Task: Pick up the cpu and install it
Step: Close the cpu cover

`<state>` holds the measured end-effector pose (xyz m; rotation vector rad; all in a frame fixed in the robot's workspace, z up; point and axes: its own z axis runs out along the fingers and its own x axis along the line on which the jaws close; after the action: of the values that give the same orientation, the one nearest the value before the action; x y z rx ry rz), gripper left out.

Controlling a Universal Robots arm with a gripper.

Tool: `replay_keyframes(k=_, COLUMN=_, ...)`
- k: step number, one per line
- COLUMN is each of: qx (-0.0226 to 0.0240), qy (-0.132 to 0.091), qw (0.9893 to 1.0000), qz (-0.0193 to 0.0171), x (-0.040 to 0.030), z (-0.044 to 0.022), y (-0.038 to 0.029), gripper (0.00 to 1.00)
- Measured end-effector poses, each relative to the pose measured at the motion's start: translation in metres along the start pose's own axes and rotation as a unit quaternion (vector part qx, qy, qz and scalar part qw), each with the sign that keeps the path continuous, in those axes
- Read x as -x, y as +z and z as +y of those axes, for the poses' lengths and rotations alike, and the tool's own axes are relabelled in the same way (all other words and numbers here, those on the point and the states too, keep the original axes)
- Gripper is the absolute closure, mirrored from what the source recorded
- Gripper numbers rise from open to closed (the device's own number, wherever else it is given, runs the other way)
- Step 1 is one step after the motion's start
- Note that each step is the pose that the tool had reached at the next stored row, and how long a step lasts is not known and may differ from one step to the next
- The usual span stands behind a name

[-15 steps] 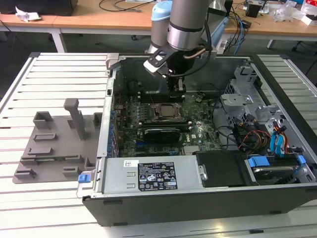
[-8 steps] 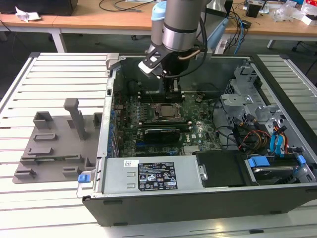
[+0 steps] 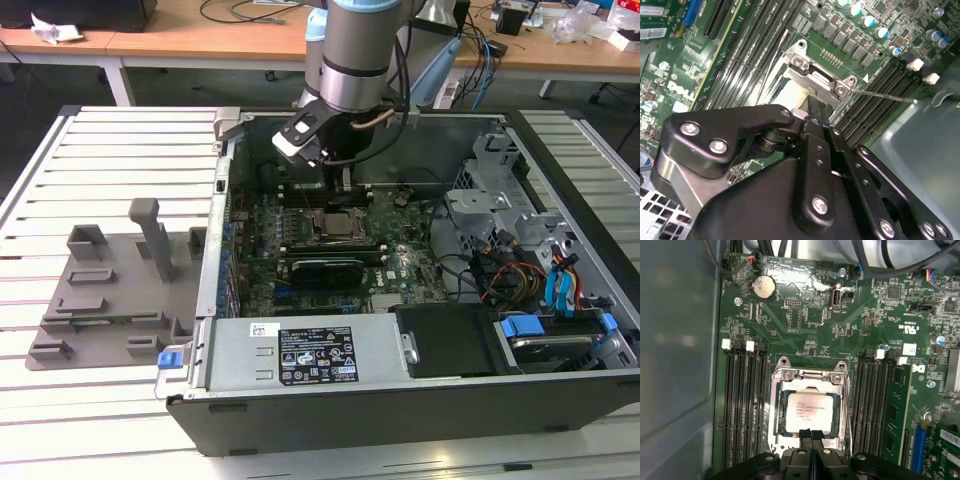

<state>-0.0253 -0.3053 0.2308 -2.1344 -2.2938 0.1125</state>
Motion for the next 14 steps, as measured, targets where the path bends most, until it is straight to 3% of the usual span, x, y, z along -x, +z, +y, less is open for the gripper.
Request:
replay_keyframes(k=5, qx=0.0, qy=0.0, qw=1.0, qz=0.0, x=-0.0012, z=-0.0049, y=0.0178, gripper=0.89)
replay_keyframes(k=11, qx=-0.0002, qy=0.0, qw=1.0, qz=-0.0003, x=-0.0017, z=-0.0074, y=0.0265, gripper=0.89)
replay_keyframes(k=14, qx=0.0, qy=0.0, qw=1.0, qz=-0.0001, x=-0.0015, z=-0.0028, y=0.0274, gripper=0.89)
